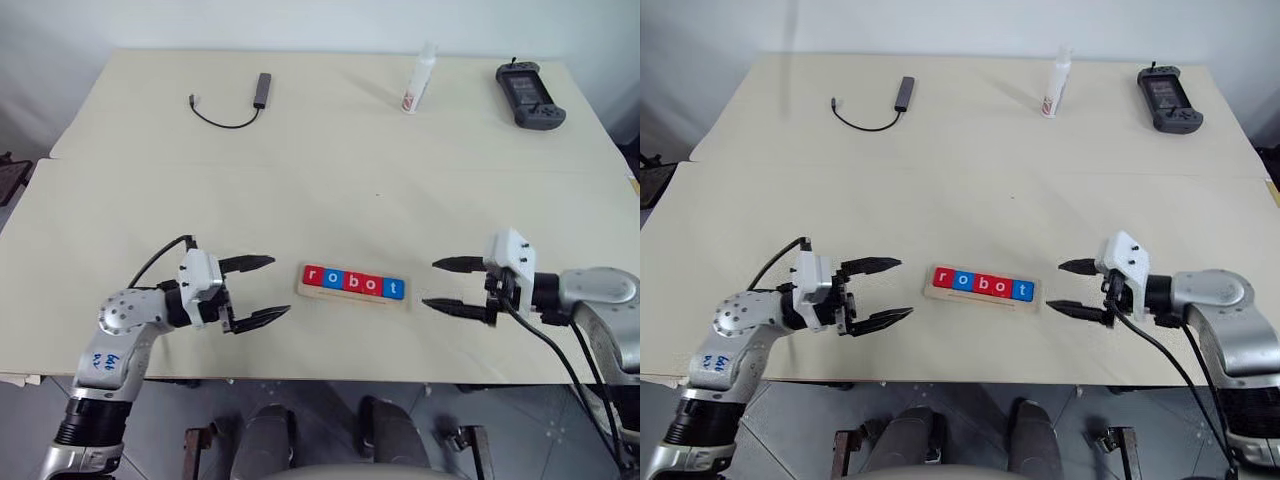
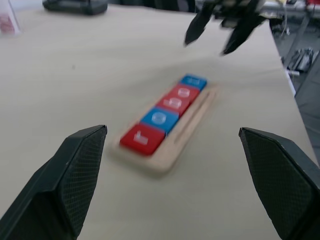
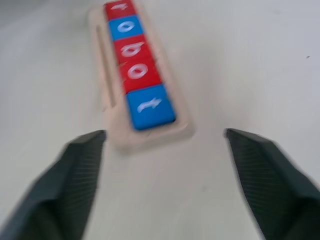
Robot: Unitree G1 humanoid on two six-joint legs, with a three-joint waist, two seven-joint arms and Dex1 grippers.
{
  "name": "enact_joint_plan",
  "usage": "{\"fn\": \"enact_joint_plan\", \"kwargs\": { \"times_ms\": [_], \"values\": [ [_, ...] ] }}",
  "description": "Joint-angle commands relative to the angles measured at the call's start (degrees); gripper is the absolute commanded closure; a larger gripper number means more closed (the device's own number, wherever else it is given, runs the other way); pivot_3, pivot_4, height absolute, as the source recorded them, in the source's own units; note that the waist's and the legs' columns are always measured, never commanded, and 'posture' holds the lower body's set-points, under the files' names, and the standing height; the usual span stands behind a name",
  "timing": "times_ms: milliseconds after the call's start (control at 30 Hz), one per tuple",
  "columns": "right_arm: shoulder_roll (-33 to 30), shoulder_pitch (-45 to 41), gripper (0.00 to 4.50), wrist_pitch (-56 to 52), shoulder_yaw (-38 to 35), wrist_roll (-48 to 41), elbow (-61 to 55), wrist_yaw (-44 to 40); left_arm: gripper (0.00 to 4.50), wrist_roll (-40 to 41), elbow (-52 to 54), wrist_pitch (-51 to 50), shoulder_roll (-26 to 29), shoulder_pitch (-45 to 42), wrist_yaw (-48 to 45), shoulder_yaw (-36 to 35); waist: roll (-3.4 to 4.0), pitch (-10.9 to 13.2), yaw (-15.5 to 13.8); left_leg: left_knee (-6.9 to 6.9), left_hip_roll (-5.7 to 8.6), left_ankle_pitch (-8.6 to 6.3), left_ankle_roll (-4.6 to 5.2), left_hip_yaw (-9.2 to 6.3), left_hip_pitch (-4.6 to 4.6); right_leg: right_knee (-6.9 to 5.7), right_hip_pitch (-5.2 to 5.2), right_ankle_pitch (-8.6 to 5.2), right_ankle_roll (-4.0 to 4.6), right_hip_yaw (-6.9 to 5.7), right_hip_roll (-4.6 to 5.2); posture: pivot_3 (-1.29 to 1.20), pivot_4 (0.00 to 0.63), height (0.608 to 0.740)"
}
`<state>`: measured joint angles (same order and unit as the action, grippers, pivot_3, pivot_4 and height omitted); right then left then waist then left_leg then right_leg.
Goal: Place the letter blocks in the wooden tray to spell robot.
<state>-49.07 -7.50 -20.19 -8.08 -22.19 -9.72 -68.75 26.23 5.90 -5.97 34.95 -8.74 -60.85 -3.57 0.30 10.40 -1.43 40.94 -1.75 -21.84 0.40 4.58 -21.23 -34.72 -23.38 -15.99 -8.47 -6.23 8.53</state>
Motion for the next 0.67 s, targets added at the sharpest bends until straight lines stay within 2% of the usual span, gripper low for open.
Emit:
{"fn": "enact_joint_plan", "kwargs": {
  "times_ms": [33,100,233,400,667],
  "values": [
    [-0.03,3.16,0.04,7.44,-4.35,-1.33,-1.22,-2.02,0.00,-0.17,-1.74,0.72,1.10,-1.05,-1.23,-0.99,0.00,0.00,0.05,0.00,0.00,0.00,0.00,0.00,0.00,0.00,0.00,0.00,0.00,0.00,0.00,0.00,0.150,0.740],
    [1.79,3.70,0.04,8.67,-6.07,-4.33,-1.20,-2.19,0.00,-0.28,-2.74,0.62,1.29,-1.49,-1.70,-0.80,-0.01,0.00,0.08,-0.02,0.00,0.00,0.00,0.01,0.02,-0.02,-0.01,0.00,0.00,0.01,0.00,0.00,0.150,0.740],
    [2.57,3.30,0.04,4.15,-7.32,-10.12,-2.11,-2.28,0.00,-2.04,-5.96,2.54,0.80,-3.65,-1.17,-0.40,0.00,0.00,0.19,0.00,-0.02,0.00,-0.01,0.03,0.06,-0.05,0.00,0.00,0.00,0.03,-0.02,0.00,0.150,0.740],
    [2.65,3.50,0.04,5.25,-6.71,-9.30,-0.78,-1.70,0.00,-3.36,-8.82,5.21,0.04,-5.75,0.37,-1.11,0.00,0.00,0.12,0.00,-0.01,0.00,0.00,0.04,0.05,-0.06,0.00,0.00,0.00,0.04,-0.02,0.00,0.150,0.740],
    [4.51,3.94,0.04,10.25,-6.78,-7.65,0.23,0.05,0.00,-3.23,-7.26,6.29,-0.01,-4.67,1.02,-1.42,-0.01,0.00,0.09,0.00,-0.01,0.00,0.00,0.04,0.05,-0.05,-0.01,0.00,0.00,0.03,-0.02,0.00,0.150,0.740]
  ]
}}
